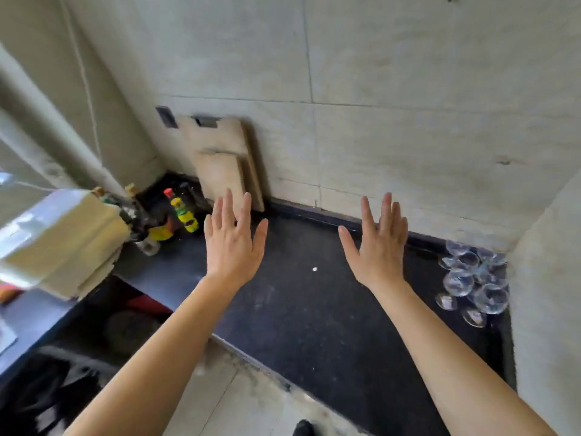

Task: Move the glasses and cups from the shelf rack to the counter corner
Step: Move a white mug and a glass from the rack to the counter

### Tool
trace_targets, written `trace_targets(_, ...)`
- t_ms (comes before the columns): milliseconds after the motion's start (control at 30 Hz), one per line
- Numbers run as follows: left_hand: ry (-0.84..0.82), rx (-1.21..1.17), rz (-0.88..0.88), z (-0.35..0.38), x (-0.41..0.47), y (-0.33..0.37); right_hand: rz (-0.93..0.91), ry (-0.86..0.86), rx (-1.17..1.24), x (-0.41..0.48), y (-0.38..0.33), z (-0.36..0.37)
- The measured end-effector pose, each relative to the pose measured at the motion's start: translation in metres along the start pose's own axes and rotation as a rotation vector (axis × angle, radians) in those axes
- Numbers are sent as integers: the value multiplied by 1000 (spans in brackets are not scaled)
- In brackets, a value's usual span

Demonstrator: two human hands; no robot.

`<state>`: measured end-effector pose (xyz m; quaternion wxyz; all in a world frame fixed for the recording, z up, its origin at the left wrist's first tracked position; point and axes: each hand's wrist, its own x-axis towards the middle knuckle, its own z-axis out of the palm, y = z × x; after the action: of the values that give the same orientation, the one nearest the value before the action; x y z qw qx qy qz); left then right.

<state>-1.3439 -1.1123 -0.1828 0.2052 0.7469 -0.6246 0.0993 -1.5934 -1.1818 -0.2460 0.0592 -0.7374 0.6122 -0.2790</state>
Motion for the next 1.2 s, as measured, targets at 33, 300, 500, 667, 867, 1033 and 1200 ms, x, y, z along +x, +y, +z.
trace_targets(33,32,51,-49,-19,-15,-28,-64,-25,25,-1,-31,7)
trace_targets(300,288,266,-394,-180,-152,-240,-557,-122,227,-61,-309,52)
trace_targets(500,393,406,-643,-294,-302,-404,-922,-136,396,-180,-546,100)
trace_targets(667,396,529,-869,-379,-420,-513,-1113,-185,492,-292,-723,123)
trace_targets(867,428,616,-1074,-438,-526,-592,-1289,-327,609,-408,-855,143)
trace_targets(1033,443,659,-1212,-462,-592,-652,-1415,-437,682,-488,-939,171)
trace_targets(1200,429,673,-1288,-477,-623,-730,-1495,-473,719,-538,-1020,217)
